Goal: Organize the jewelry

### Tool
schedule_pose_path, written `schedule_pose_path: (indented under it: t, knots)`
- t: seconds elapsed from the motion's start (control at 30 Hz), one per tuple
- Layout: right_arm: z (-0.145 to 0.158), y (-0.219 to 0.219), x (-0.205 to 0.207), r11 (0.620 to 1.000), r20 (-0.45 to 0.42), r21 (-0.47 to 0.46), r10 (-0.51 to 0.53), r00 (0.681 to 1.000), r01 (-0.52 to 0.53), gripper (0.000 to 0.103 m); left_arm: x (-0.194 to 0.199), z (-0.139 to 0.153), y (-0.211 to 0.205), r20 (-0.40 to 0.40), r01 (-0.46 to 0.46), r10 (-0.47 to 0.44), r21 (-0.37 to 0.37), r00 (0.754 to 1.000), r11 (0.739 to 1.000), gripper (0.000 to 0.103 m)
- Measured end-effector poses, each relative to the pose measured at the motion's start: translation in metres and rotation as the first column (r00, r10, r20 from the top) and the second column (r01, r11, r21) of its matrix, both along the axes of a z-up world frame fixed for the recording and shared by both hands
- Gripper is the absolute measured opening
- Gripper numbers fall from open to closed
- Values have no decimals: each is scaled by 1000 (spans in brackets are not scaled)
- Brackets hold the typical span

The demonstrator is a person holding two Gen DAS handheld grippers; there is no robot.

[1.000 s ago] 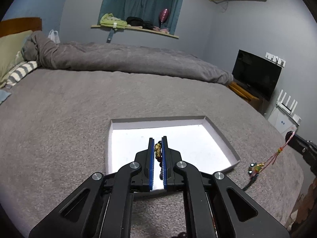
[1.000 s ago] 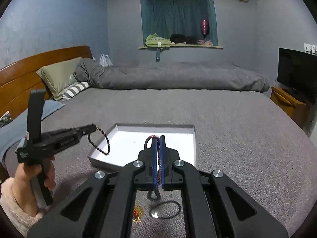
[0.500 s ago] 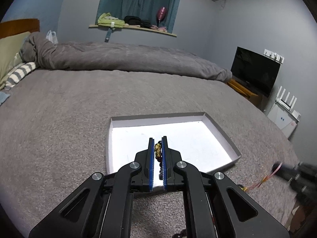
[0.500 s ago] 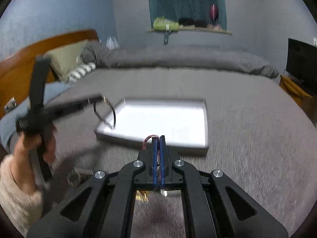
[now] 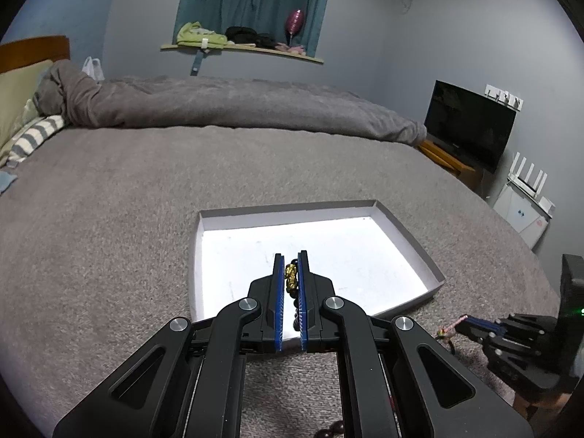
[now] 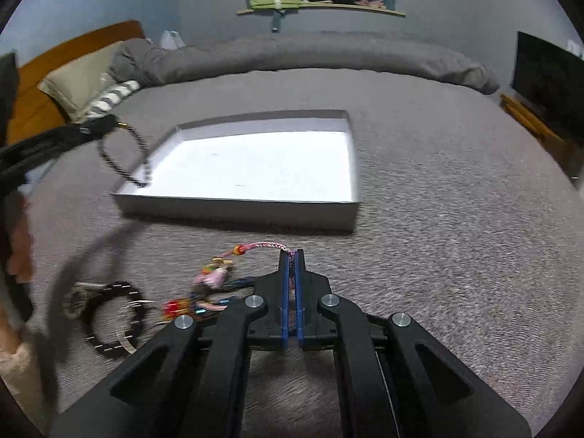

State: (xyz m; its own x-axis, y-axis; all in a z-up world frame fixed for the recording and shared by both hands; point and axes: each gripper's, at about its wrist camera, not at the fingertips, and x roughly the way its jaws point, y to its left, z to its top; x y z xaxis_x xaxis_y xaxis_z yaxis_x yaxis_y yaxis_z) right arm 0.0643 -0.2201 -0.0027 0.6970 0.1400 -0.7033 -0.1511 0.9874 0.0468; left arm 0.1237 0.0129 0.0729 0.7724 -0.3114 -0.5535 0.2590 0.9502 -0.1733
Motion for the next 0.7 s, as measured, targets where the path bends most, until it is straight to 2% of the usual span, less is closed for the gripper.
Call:
schedule_pose_path:
  t: [0.07, 0.13, 0.2, 0.23, 0.47, 0.5, 0.57, 0.7]
  knots:
    - [-2, -6, 2, 1000, -12, 17, -8, 1000, 9, 5, 1, -1, 0, -2, 2, -2, 3, 1000, 1000, 7]
    - [-1, -8, 0, 1000, -12, 19, -15, 1000, 16, 12, 0, -1, -1, -1, 3, -3, 6, 1000, 1000, 7]
    - [2, -11, -3, 999, 11, 9, -31, 999, 31, 25, 0, -1, -1, -1, 4, -4, 6, 1000, 1000, 7]
    - [4, -13, -6, 999, 23, 5, -38, 999, 38, 25, 0, -1, -1, -1, 5, -5, 8, 1000, 1000, 7]
    - [16, -23, -17, 997, 74, 37, -76, 994, 74, 26, -1, -1, -3, 3, 7, -8, 11, 1000, 1000, 7]
    - [17, -25, -17, 996, 75, 41, -77, 994, 74, 23, -1, -2, -3, 3, 8, -8, 11, 1000, 1000, 7]
    - [17, -26, -15, 997, 56, 67, -50, 997, 46, 14, -1, -2, -2, 3, 8, -8, 12, 1000, 1000, 7]
    - [7, -29, -7, 995, -16, 21, -96, 995, 96, 16, -2, -1, -3, 3, 6, -6, 10, 1000, 1000, 7]
